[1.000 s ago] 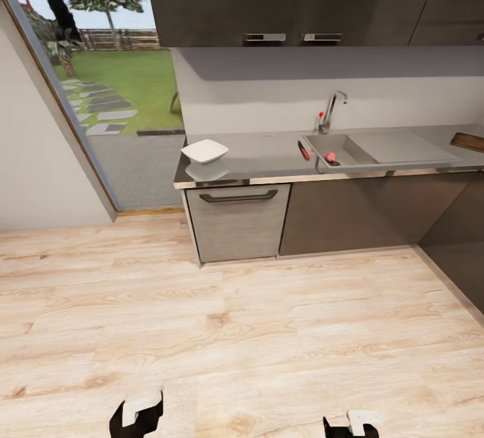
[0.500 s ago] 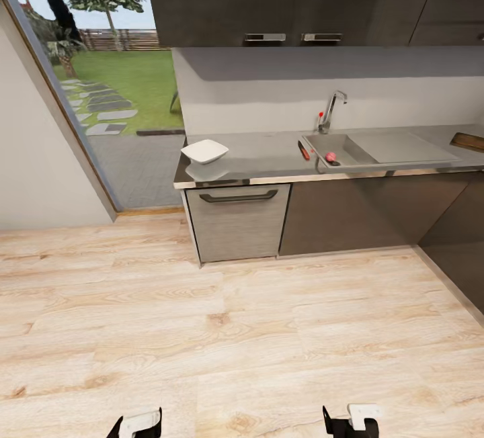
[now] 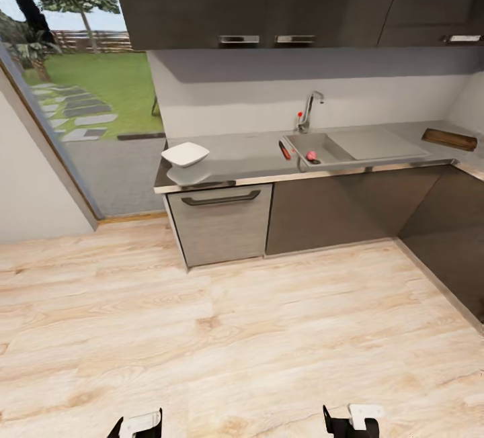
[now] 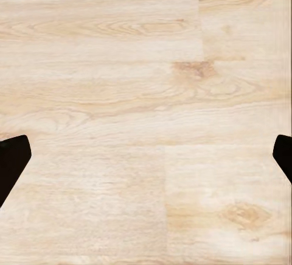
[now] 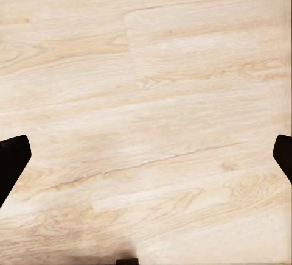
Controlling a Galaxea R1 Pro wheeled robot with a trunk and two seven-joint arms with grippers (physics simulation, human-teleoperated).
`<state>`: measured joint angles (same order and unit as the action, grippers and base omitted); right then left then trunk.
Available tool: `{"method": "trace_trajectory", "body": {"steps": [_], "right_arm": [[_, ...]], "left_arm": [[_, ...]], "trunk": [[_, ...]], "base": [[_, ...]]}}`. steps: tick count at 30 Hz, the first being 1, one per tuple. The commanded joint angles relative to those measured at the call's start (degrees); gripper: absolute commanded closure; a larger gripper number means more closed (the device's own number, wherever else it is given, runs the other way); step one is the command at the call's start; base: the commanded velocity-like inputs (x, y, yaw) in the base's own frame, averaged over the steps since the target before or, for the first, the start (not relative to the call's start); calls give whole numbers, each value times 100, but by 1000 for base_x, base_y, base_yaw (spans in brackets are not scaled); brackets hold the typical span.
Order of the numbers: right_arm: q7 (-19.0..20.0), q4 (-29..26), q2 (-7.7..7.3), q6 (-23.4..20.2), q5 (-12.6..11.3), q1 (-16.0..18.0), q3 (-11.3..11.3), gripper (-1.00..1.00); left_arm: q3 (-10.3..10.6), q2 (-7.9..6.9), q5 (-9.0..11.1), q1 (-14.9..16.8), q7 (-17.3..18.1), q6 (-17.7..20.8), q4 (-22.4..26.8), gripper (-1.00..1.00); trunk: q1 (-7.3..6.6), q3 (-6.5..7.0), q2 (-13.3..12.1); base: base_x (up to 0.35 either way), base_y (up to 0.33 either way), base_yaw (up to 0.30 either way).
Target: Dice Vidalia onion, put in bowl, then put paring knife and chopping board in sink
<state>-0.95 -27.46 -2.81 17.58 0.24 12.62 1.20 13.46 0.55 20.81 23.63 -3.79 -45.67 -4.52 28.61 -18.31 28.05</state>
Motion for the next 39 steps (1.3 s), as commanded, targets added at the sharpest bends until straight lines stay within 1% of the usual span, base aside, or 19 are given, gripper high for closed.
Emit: {"method": "trace_trajectory", "body": {"steps": [1, 10, 26, 39], "right_arm": [[-10, 4, 0, 17, 3, 3, 2, -100], [-10, 4, 0, 18, 2, 3, 3, -100], [-10, 4, 0, 18, 10, 3, -4, -100], [-20, 25, 9, 18, 21, 3, -5, -100]], "left_arm": [[50, 5, 2, 10, -40, -30, -22, -100], [52, 12, 2, 10, -43, -27, -22, -100], [52, 16, 2, 10, -43, -28, -22, -100], [52, 16, 2, 10, -44, -21, -20, -100]], "trunk": [[3, -5, 8], [3, 26, 8], [3, 59, 8], [3, 60, 8]], "base": [[80, -114, -262], [133, -166, -265], [214, -221, -246], [233, -226, -22]]}}
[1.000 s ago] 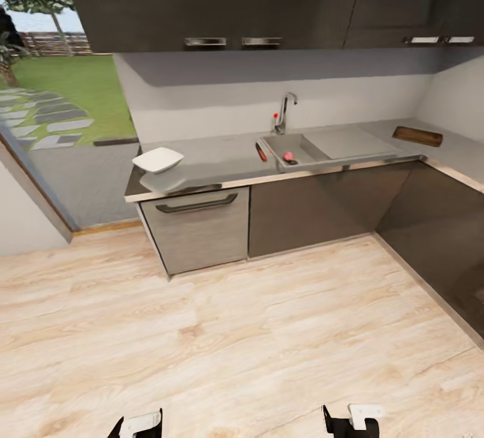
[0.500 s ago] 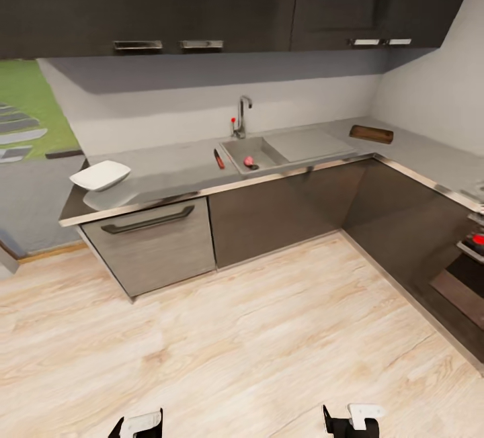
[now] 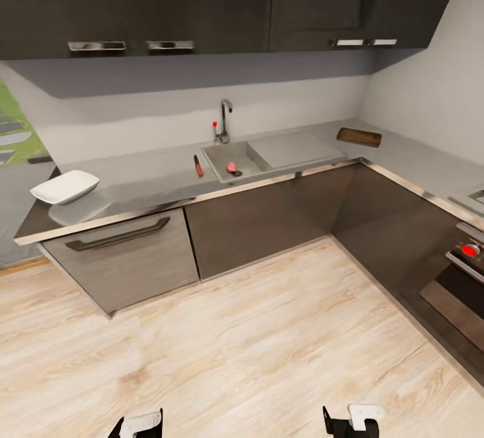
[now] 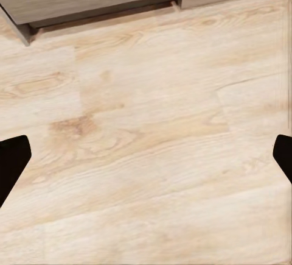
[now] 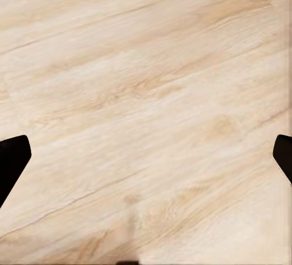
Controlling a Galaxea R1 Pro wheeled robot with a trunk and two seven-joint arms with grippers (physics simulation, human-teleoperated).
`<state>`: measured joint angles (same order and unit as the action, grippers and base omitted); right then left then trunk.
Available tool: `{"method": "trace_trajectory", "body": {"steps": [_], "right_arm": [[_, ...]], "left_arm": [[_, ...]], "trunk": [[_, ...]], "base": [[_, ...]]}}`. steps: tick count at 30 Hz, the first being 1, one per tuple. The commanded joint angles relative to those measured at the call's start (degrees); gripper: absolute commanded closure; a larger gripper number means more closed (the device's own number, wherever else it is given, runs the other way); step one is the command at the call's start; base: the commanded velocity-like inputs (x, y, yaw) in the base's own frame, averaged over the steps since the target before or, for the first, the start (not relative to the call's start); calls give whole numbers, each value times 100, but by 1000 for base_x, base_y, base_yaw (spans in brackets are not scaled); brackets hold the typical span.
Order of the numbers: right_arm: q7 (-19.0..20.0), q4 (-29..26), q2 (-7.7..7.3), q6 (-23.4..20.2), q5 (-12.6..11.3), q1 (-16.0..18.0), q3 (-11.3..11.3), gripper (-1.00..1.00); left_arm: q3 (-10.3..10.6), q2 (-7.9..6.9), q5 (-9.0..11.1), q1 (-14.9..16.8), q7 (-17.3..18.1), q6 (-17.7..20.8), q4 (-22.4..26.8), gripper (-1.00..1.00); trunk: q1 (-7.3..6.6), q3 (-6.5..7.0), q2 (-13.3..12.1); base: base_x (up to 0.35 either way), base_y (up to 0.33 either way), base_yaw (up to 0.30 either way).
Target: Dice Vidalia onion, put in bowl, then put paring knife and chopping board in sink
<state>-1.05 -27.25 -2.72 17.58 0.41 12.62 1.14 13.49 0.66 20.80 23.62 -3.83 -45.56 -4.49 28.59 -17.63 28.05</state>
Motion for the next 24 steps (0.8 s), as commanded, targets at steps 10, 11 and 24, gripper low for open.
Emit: {"method": "trace_trajectory", "body": {"steps": [10, 11, 24], "right_arm": [[-1349, -1821, -24, -1519, 17, 23, 26, -100], [-1398, -2024, -32, -1751, 18, 24, 26, -100], [-1611, -4198, -184, -4917, 34, 1165, 20, -100]], "left_arm": [[49, 5, 3, 11, -47, -8, -23, -100], [49, 5, 3, 11, -47, -7, -22, -100], [49, -4, 3, 11, -47, -5, -19, -100]], "trunk": [[5, -8, 8], [5, -8, 8], [5, -8, 8]], "base": [[245, -226, 0], [246, -226, 0], [275, -158, 0]]}}
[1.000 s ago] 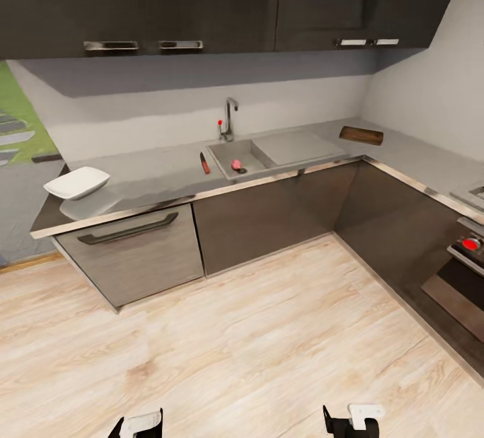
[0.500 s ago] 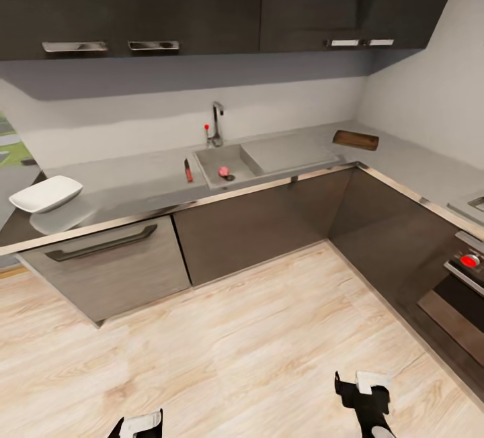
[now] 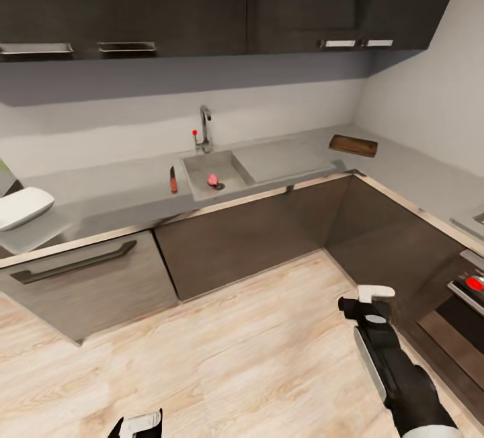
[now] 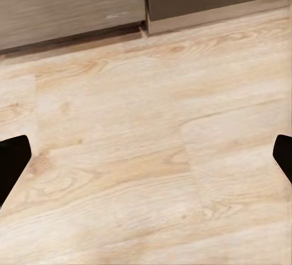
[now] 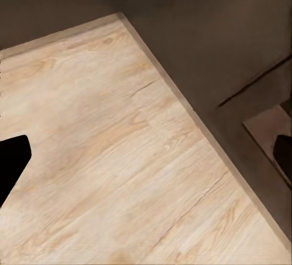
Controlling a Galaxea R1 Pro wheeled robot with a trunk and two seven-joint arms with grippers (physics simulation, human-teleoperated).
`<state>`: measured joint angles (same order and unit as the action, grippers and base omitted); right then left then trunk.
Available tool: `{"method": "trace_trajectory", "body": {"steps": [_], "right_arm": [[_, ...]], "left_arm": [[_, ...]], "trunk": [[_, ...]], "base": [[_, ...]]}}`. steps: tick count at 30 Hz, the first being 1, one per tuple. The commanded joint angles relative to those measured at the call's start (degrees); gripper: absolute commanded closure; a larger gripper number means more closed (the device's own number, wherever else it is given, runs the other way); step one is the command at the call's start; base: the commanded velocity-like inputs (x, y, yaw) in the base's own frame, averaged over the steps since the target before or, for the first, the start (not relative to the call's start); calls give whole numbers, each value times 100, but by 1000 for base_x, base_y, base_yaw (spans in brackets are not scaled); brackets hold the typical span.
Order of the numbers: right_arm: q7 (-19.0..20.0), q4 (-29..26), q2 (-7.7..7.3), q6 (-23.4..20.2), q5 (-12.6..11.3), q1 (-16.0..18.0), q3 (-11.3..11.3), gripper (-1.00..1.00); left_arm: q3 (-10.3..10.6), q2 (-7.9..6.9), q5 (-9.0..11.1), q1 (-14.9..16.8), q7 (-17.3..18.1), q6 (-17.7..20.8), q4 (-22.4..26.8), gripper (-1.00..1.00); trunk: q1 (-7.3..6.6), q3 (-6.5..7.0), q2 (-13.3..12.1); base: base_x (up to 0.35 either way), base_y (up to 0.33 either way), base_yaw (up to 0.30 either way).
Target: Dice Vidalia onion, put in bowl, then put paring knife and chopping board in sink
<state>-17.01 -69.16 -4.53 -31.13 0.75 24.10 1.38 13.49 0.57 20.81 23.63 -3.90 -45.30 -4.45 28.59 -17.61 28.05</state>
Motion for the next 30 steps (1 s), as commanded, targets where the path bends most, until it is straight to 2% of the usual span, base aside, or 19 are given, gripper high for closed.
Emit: {"method": "trace_trajectory", "body": {"steps": [1, 5, 8, 9, 12, 14, 15, 16, 19, 22, 25, 27, 30], "right_arm": [[-16, -13, -3, -147, 0, 134, -4, -100], [-28, -32, -4, -847, 3, 973, -6, -100], [-32, -35, -4, -1199, -2, 1398, -6, -100], [-32, -35, -4, -1549, 1, 1878, -6, -100], [-36, -31, -4, -1888, 3, 2409, -10, -100], [-45, -26, -7, -2207, 10, 2947, -13, -100], [-52, -1, -13, -2356, 40, 3328, -18, -100], [-64, 36, -17, -2438, 91, 3674, -21, -100], [-78, 160, -20, -2499, 145, 4135, -23, -100], [-85, 275, -22, -2517, 160, 4334, -24, -100], [-90, 407, -34, -2519, 168, 4437, -24, -100], [-91, 528, -37, -2519, 170, 4462, -23, -100], [-91, 588, -38, -2514, 171, 4468, -24, -100]], "left_arm": [[48, 4, 2, 10, -41, -31, -22, -100], [48, 4, 2, 10, -41, -26, -23, -100], [48, 4, 2, 10, -41, -24, -21, -100], [48, 4, 2, 10, -41, -23, -22, -100], [48, 4, 2, 10, -41, -23, -21, -100], [48, 4, 2, 10, -41, -22, -21, -100], [48, 3, 2, 10, -41, -22, -21, -100], [48, -1, 2, 10, -43, -22, -20, -100], [48, -4, 2, 10, -49, 25, -25, -100], [48, -15, 2, 10, -54, 355, -28, -100], [48, -30, 2, 10, -42, 1208, -29, -100], [48, -36, 4, 10, -29, 1547, -29, -100], [48, -39, 7, 10, -36, 1673, -29, -100]], "trunk": [[5, -10, 9], [5, -10, 9], [5, -10, 9], [5, -10, 9], [5, -10, 9], [5, -10, 9], [5, -10, 9], [5, -10, 9], [5, -10, 9], [5, -10, 9], [5, -10, 9], [5, -10, 9], [5, -10, 9]], "base": [[316, -19, 0], [319, -15, 0], [320, -55, 0], [320, -89, 0], [320, -96, 0], [320, -102, 0], [320, -107, 0], [319, -119, 0], [300, -149, 0], [249, -204, 0], [158, -242, 0], [57, -229, 0], [38, -208, 0]]}}
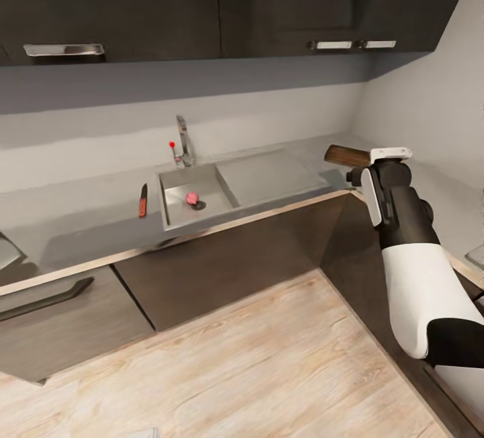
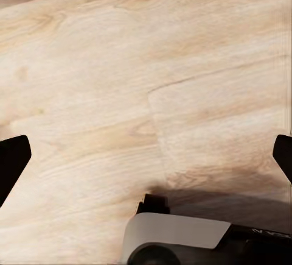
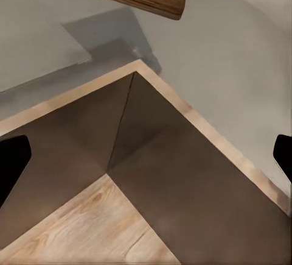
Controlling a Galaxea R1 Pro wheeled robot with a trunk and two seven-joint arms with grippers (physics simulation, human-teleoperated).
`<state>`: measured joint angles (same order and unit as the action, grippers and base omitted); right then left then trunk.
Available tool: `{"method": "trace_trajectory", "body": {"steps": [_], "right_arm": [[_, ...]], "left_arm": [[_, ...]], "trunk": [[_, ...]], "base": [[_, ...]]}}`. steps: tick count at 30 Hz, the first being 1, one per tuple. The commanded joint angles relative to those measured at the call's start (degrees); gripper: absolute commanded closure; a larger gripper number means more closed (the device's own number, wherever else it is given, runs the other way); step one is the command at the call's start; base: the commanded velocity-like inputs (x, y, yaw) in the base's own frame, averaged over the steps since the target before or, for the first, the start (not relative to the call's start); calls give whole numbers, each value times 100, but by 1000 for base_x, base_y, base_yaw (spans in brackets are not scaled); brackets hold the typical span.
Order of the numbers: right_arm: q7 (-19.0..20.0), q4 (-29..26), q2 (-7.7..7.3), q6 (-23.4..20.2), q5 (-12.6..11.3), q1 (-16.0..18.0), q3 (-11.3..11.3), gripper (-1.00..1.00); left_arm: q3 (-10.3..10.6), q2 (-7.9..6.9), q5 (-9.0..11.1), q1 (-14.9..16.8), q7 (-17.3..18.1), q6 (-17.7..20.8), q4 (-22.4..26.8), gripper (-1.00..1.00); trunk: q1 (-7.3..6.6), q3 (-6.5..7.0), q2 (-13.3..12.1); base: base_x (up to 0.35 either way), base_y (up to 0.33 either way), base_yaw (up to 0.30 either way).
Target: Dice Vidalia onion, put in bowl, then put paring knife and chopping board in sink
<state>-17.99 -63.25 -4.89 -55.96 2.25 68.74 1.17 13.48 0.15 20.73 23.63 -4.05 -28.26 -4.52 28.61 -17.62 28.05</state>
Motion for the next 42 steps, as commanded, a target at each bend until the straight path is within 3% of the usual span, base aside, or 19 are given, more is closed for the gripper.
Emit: {"method": "trace_trajectory", "body": {"steps": [1, 4, 5, 6, 11, 20, 42], "right_arm": [[7, 4, -3, -31, 21, 5, -2, -100], [8, 30, -3, -29, 21, 7, -2, -100], [12, 41, -2, -29, 22, 7, -2, -100], [13, 41, 1, -29, 18, 9, -2, -100], [21, 46, 4, -29, 14, 14, -2, -100], [20, 44, 35, -24, 4, 16, -12, -100], [51, 43, 33, -7, 4, 15, -30, -100]], "left_arm": [[49, 4, 16, 10, -23, -12, -22, -100], [49, 5, 18, -1, -31, 401, -27, -100], [49, 4, 16, -73, -19, 1008, -28, -100], [49, 4, 17, -111, -11, 1253, -27, -100], [49, 3, 15, -250, -2, 1607, -30, -100], [46, 2, 12, -340, -7, 1736, -22, -100], [47, -58, 18, -341, -25, 1754, -22, -100]], "trunk": [[3, -9, 9], [3, -9, 9], [3, -9, 9], [3, -9, 9], [3, -9, 9], [3, -9, 9], [3, -9, 9]], "base": [[94, -203, 0], [185, -202, 0], [248, -201, 0], [227, -196, 0], [173, -167, 0], [99, -34, 0], [329, -32, 0]]}}
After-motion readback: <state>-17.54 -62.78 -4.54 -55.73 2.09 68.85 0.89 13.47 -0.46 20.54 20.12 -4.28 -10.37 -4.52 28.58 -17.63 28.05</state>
